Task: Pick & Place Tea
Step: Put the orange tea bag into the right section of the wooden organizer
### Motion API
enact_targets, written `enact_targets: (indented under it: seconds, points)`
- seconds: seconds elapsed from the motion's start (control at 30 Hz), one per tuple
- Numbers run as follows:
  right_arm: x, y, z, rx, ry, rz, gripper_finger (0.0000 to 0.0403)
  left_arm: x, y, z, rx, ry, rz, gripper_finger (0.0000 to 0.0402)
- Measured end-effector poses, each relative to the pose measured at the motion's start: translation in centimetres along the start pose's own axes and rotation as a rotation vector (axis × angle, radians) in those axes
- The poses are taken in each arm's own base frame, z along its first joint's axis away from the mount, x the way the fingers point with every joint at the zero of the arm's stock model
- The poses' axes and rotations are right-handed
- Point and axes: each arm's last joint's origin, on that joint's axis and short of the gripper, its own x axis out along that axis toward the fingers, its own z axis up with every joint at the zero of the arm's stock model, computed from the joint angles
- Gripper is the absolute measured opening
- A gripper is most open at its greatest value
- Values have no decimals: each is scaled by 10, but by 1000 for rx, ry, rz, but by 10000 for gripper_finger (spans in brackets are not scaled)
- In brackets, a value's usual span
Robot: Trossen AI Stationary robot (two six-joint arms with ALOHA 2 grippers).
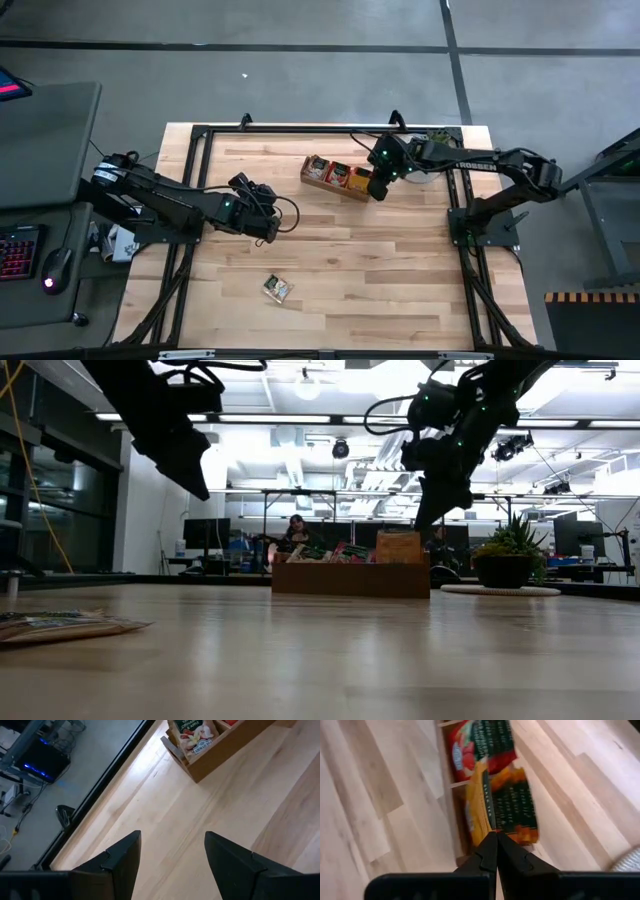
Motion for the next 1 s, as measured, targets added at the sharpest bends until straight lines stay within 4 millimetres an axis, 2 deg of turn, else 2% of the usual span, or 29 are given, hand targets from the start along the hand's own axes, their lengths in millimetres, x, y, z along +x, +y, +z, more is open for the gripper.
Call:
enact_targets:
  seconds: [1.0]
  points:
    - [2, -1, 0, -2, -12, -17, 1, -1, 4, -5, 46, 74, -26, 216]
